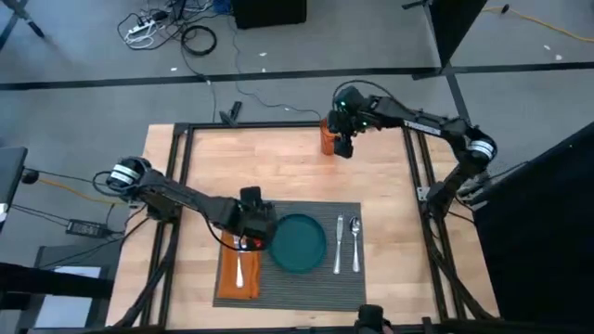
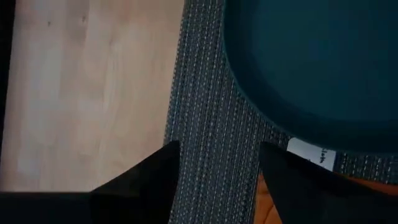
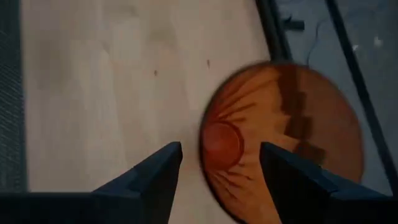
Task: Set table place
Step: Move the orange glass cup to the top right of the black table placemat
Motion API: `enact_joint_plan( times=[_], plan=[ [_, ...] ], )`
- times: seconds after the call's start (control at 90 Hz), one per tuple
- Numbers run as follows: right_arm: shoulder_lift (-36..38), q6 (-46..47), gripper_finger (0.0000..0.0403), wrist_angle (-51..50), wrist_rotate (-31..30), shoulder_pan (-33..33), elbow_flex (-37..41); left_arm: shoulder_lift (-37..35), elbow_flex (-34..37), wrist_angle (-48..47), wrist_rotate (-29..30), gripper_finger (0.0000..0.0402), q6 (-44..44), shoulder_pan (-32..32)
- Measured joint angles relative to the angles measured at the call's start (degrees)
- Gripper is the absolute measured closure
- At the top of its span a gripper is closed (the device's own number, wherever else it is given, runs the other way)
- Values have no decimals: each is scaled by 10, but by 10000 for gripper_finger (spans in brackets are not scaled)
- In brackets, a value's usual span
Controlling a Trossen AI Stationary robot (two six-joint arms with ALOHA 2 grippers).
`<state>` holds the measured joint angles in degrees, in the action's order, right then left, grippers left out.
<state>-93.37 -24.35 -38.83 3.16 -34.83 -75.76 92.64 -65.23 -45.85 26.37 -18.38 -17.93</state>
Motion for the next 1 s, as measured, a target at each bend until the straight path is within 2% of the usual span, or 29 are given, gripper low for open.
enact_joint_plan(
  times=[0.133, 0.278, 0.333, 0.5, 0.711, 0.889, 1.0],
  plan=[
    [-18, -32, 251, -10, -12, -1, 0, 0, 0, 0, 4, 198, 2, 0],
    [-21, -61, 365, -19, -15, 2, 0, 0, 0, -1, 10, 198, 3, 0],
    [-16, -64, 389, -31, -19, 6, 0, 0, 0, 0, 16, 198, 4, 0],
    [40, -46, 401, -103, -23, 42, 0, 0, 0, 0, 26, 198, 4, 0],
    [99, 33, 402, -226, -11, 133, -1, 0, 0, 2, 26, 198, 3, 0],
    [123, 102, 403, -214, -27, 211, 48, 0, 0, 3, 26, 198, -1, 0],
    [122, 132, 403, -205, -77, 255, 98, 0, 0, 10, 26, 198, -1, 0]
  ],
)
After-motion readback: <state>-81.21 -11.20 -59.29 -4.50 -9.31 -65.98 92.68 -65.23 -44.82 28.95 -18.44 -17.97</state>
